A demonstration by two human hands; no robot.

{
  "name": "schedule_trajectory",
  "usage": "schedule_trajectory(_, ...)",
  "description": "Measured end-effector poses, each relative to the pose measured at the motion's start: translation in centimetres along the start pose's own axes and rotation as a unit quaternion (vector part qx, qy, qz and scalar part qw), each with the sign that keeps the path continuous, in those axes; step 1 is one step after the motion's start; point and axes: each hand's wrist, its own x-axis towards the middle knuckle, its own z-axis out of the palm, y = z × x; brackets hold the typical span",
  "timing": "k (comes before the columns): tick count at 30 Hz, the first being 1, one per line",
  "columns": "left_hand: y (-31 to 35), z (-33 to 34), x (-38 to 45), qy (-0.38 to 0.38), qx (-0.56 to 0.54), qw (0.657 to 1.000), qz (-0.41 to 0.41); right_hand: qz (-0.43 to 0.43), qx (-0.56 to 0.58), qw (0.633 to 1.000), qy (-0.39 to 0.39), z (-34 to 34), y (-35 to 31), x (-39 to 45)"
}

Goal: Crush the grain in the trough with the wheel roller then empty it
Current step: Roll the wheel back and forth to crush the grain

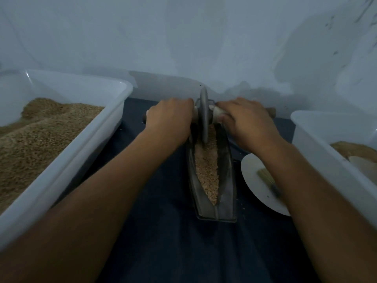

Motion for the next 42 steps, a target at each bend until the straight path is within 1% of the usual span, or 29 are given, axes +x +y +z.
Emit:
schedule_trajectory(1, 0.0, 0.2, 0.0, 0.007, -0.002, 1.0, 0.0, 0.001, 0.0, 1.0, 0.01, 0.1, 0.0, 0.0)
schedule_trajectory(3, 0.0, 0.2, 0.0, 0.012, 0.005, 1.0, 0.005, 0.004, 0.006, 1.0, 0.003, 0.0, 0.0, 0.0)
schedule_trajectory(6, 0.1, -0.7, 0.0, -0.007, 0.025, 0.999, 0.021, 0.025, 0.049, 0.997, -0.048, -1.3, 0.6, -0.3)
schedule_trajectory(8, 0.2, -1.6, -0.2, -0.016, 0.041, 0.998, 0.047, 0.024, 0.081, 0.992, -0.088, -2.8, 0.8, -0.9)
schedule_trajectory(10, 0.4, -2.6, -0.7, -0.028, 0.047, 0.996, 0.071, 0.018, 0.088, 0.987, -0.133, -4.5, 0.5, -1.5)
schedule_trajectory(13, 1.3, -4.5, -1.8, -0.062, 0.057, 0.993, 0.087, 0.002, 0.064, 0.98, -0.188, -6.5, -0.6, -2.5)
schedule_trajectory(16, 2.2, -6.1, -3.0, -0.097, 0.088, 0.987, 0.092, -0.019, 0.008, 0.976, -0.218, -7.9, -1.7, -3.5)
schedule_trajectory(18, 2.6, -6.6, -3.5, -0.102, 0.114, 0.984, 0.096, -0.035, -0.021, 0.973, -0.229, -8.5, -2.2, -3.9)
schedule_trajectory(22, 2.5, -6.8, -3.4, -0.128, 0.127, 0.979, 0.095, -0.034, 0.0, 0.97, -0.241, -9.2, -2.7, -4.2)
schedule_trajectory(24, 2.2, -6.5, -3.1, -0.132, 0.124, 0.98, 0.089, -0.032, 0.004, 0.97, -0.241, -8.8, -2.8, -4.0)
schedule_trajectory(28, 1.1, -4.6, -2.1, -0.073, 0.1, 0.988, 0.088, -0.023, -0.003, 0.979, -0.204, -6.3, -2.0, -2.6)
schedule_trajectory(31, 0.7, -2.9, -1.0, -0.056, 0.077, 0.993, 0.066, 0.001, 0.0, 0.989, -0.151, -3.5, -0.9, -1.5)
schedule_trajectory(34, 0.7, -1.2, -0.2, -0.009, 0.054, 0.998, 0.044, 0.014, -0.018, 0.995, -0.095, -1.3, -0.2, -0.8)
schedule_trajectory(37, 0.7, 0.2, 0.0, 0.023, 0.053, 0.997, 0.05, 0.021, 0.0, 0.999, -0.042, -0.2, -0.2, -0.5)
schedule_trajectory(39, 0.6, 0.5, 0.0, 0.028, 0.051, 0.997, 0.056, 0.025, 0.006, 0.999, -0.037, -0.2, -0.1, -0.4)
schedule_trajectory(42, 0.4, -0.4, 0.0, -0.002, 0.037, 0.999, 0.039, 0.015, 0.016, 0.998, -0.063, -1.3, -0.3, -0.6)
